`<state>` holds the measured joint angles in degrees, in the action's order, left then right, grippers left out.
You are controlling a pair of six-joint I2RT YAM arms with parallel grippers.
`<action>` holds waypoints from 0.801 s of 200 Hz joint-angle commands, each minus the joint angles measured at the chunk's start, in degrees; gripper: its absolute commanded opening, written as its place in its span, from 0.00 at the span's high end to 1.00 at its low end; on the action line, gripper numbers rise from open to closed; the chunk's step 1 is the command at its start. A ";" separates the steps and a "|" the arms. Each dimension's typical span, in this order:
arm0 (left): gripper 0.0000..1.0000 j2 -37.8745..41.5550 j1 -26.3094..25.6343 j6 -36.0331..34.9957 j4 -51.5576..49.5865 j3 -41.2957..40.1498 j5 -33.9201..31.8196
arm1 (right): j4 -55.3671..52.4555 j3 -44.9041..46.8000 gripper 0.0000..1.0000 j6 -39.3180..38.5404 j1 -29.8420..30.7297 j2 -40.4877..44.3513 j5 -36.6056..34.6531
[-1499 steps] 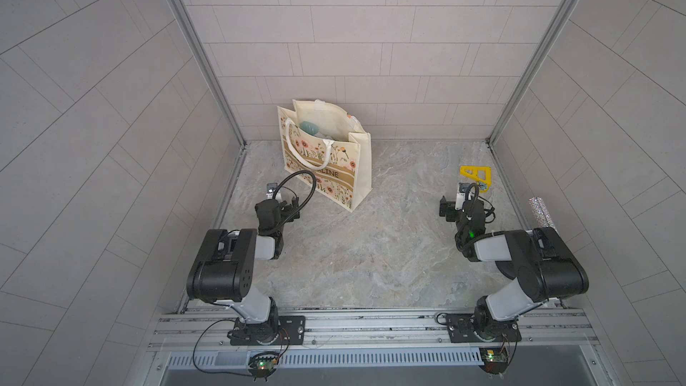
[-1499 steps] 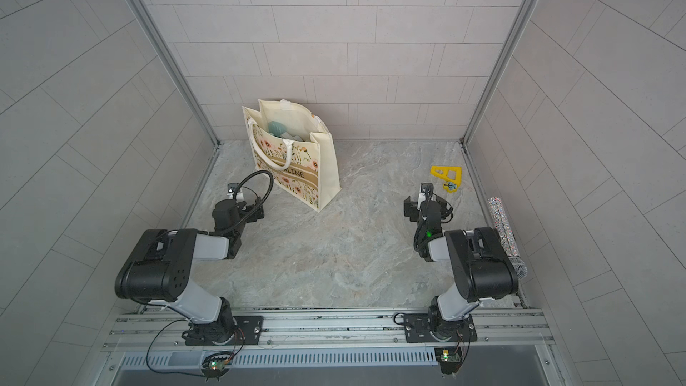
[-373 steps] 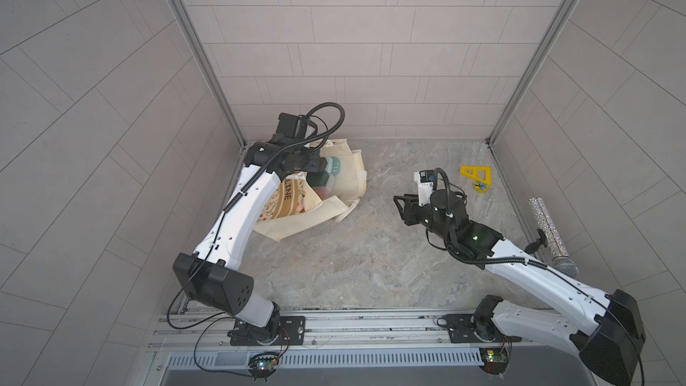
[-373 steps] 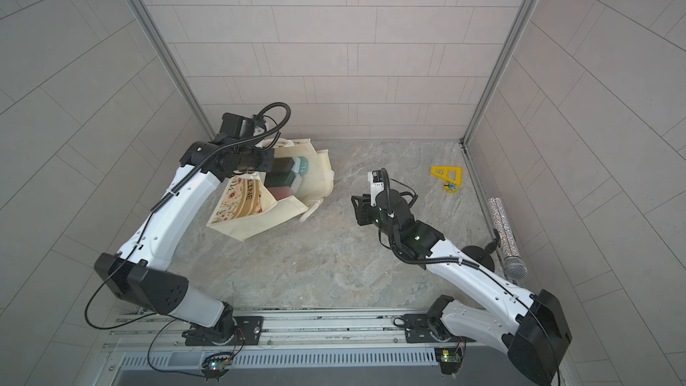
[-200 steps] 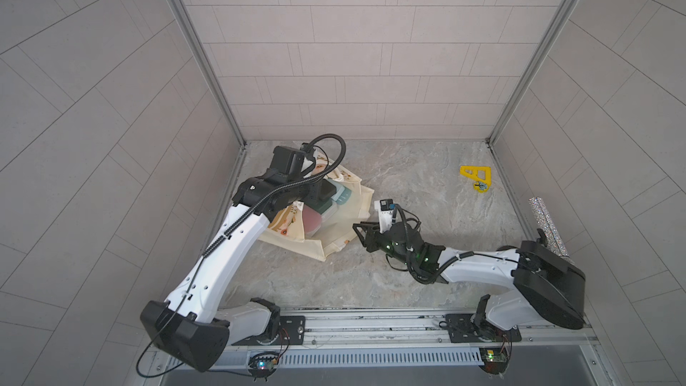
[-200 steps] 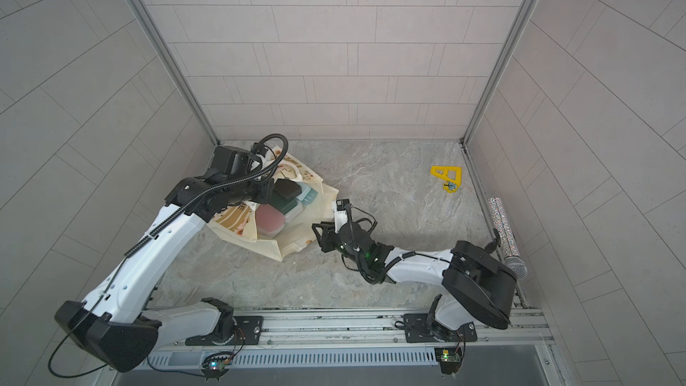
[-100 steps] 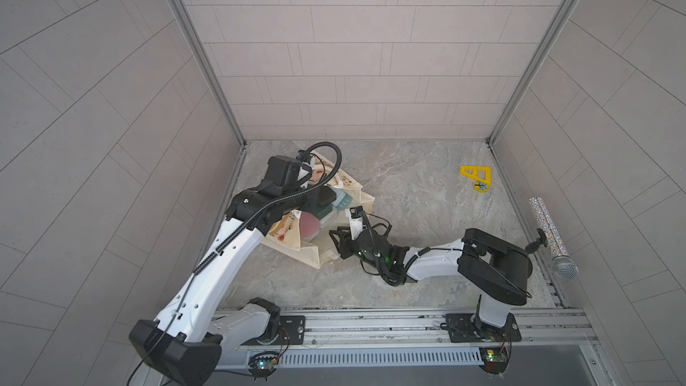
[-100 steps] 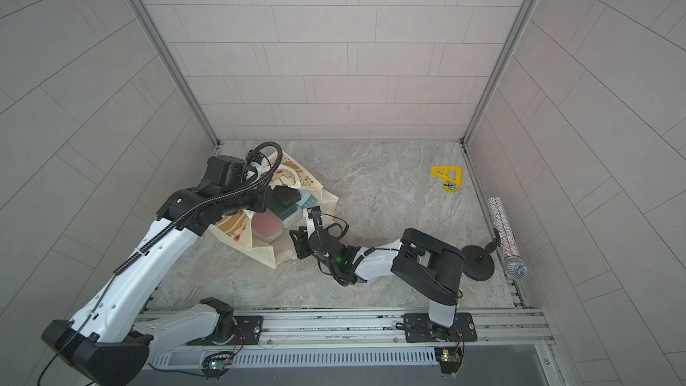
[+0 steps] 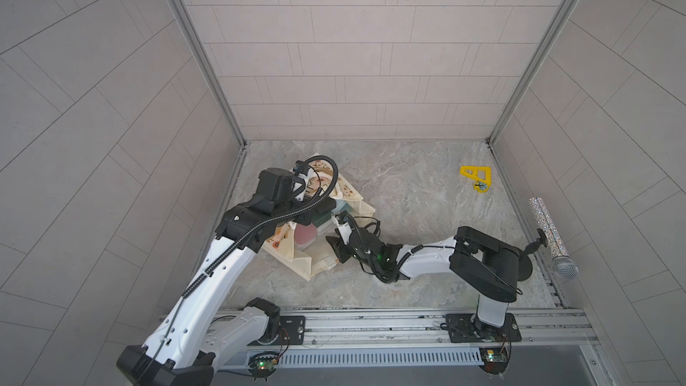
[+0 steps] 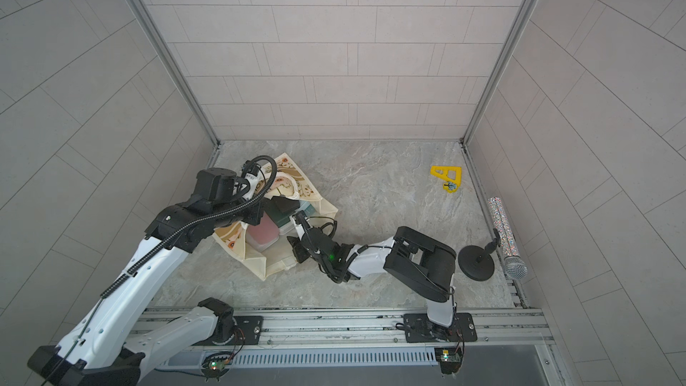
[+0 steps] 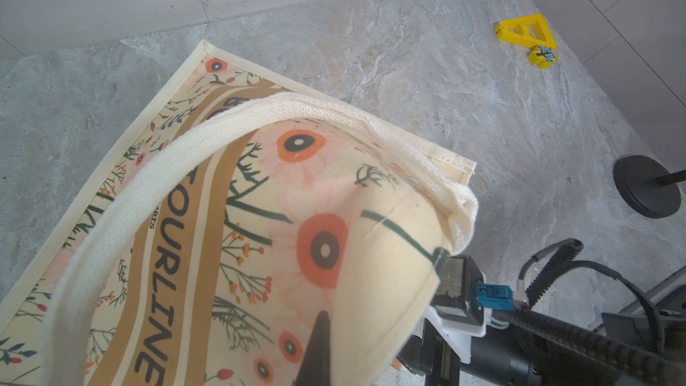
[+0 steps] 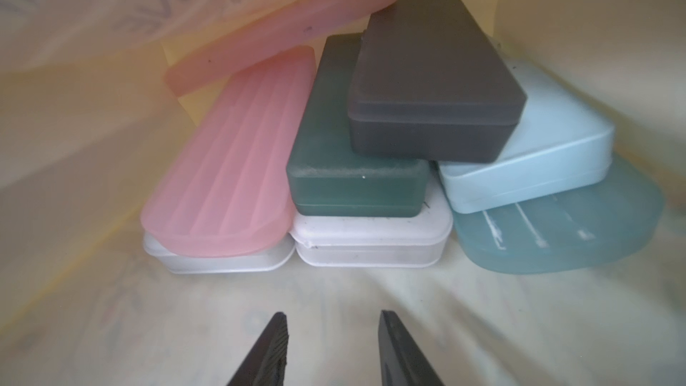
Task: Take out the pencil case from the canvas bag
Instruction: Pick up the pencil case from the canvas bag.
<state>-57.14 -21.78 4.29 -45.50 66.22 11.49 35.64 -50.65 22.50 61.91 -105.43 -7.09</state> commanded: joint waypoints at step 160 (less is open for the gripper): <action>1.00 1.89 -0.10 -0.16 3.88 -0.75 2.32 | -0.24 -10.40 0.17 -8.50 4.62 -6.56 0.93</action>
<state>-56.49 -21.78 3.99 -44.84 65.54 11.99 35.31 -59.94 12.43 65.87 -110.76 -6.22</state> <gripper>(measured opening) 0.053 0.810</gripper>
